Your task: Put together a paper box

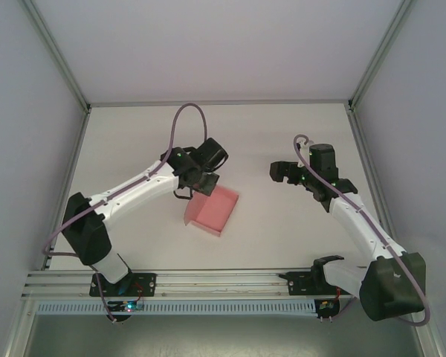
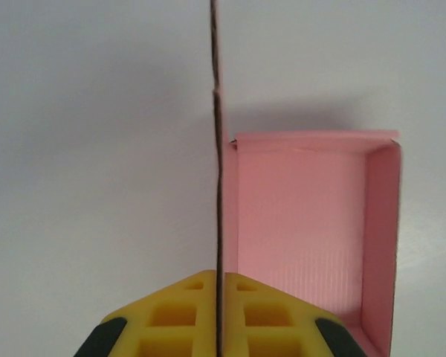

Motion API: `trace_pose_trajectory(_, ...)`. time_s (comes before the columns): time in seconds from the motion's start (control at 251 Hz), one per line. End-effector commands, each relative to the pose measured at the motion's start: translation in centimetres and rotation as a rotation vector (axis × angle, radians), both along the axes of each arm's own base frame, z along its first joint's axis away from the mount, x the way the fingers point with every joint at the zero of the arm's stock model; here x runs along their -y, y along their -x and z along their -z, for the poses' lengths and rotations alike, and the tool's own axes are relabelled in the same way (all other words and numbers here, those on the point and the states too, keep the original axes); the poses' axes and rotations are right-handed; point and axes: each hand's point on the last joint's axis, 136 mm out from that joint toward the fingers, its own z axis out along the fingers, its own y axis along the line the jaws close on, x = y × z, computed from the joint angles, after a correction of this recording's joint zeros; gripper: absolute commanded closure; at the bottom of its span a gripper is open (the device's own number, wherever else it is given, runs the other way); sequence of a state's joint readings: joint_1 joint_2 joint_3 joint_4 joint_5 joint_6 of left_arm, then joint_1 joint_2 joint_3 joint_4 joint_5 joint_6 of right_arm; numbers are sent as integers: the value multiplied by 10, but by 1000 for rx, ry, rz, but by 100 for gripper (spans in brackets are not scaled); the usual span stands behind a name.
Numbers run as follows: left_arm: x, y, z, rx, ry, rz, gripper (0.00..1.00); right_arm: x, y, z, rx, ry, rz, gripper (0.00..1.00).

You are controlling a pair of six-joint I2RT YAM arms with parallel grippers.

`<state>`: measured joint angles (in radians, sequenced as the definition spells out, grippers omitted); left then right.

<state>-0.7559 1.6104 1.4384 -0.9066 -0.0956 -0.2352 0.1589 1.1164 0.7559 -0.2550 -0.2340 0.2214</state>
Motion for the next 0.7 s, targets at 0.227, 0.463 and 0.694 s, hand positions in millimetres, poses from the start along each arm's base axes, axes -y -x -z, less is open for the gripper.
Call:
trace_pose_trajectory(0.227,25,26,-6,-49,-11,1039,100,-68,35,-22,194,-84,-578,3)
trace_pose_trajectory(0.463,23,-6,8,-130,-75,1032,92,-90,52,12,161,58,-750,4)
trace_pose_trajectory(0.694,18,-11,-21,86,-69,944,0,-97,30,12,179,147,-759,4)
